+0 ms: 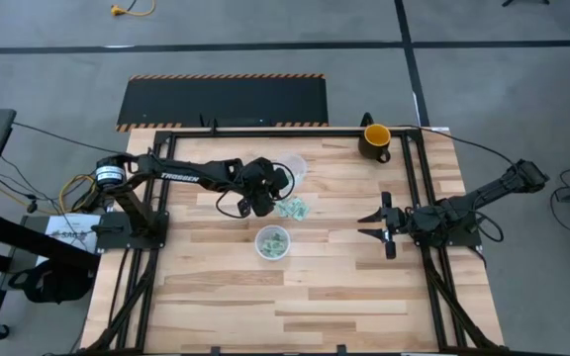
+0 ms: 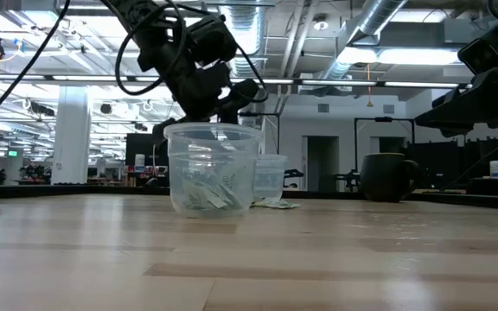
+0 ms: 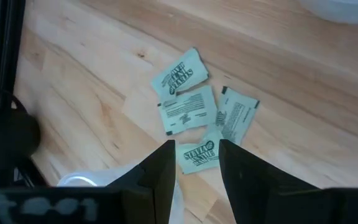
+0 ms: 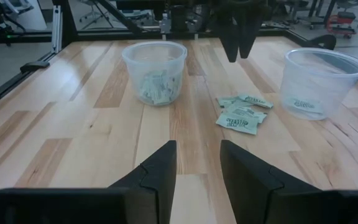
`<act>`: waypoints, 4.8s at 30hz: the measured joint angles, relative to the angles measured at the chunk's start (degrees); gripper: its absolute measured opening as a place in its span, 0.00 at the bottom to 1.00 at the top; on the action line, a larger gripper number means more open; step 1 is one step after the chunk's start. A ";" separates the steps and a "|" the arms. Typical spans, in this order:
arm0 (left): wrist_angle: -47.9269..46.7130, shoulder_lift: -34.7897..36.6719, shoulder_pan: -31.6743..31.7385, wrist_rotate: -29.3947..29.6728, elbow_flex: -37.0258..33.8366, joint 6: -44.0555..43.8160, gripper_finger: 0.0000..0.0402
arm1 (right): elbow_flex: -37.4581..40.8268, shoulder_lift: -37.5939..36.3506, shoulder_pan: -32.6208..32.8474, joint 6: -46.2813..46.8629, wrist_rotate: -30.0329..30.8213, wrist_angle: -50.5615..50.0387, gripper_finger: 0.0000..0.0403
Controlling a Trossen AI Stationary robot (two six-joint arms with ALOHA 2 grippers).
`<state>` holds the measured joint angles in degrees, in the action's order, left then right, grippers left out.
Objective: Pick and place items into bin
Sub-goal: Put the top left stevia packet into the top bin
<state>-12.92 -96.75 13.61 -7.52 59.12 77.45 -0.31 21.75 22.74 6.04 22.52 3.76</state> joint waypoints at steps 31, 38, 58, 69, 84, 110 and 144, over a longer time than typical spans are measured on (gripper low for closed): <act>1.28 -7.70 3.63 -6.39 0.38 1.82 0.29 | -0.01 -0.02 -0.02 0.02 0.00 0.03 0.29; 2.00 -8.68 4.47 -8.03 0.43 1.79 0.29 | 0.00 0.00 -0.01 0.02 0.00 0.04 0.29; 3.23 -11.32 5.68 -10.44 0.43 1.40 0.29 | 0.00 -0.01 0.00 0.02 0.01 -0.01 0.29; 3.88 -12.57 6.16 -12.21 0.49 0.96 0.24 | 0.00 -0.02 0.00 0.02 0.02 0.00 0.29; 3.77 -12.76 6.27 -11.64 0.48 2.62 0.05 | 0.00 -0.02 0.00 0.02 0.00 -0.01 0.29; -9.71 -12.06 -2.48 1.28 10.26 3.01 0.00 | -0.01 -0.01 -0.01 0.00 0.00 0.01 0.29; -2.25 -1.20 -5.05 24.92 11.01 8.98 0.00 | 0.00 -0.02 -0.01 0.00 0.00 -0.02 0.29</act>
<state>-15.17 -97.95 8.56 17.40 70.13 86.43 -0.31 21.74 22.74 6.05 22.52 3.74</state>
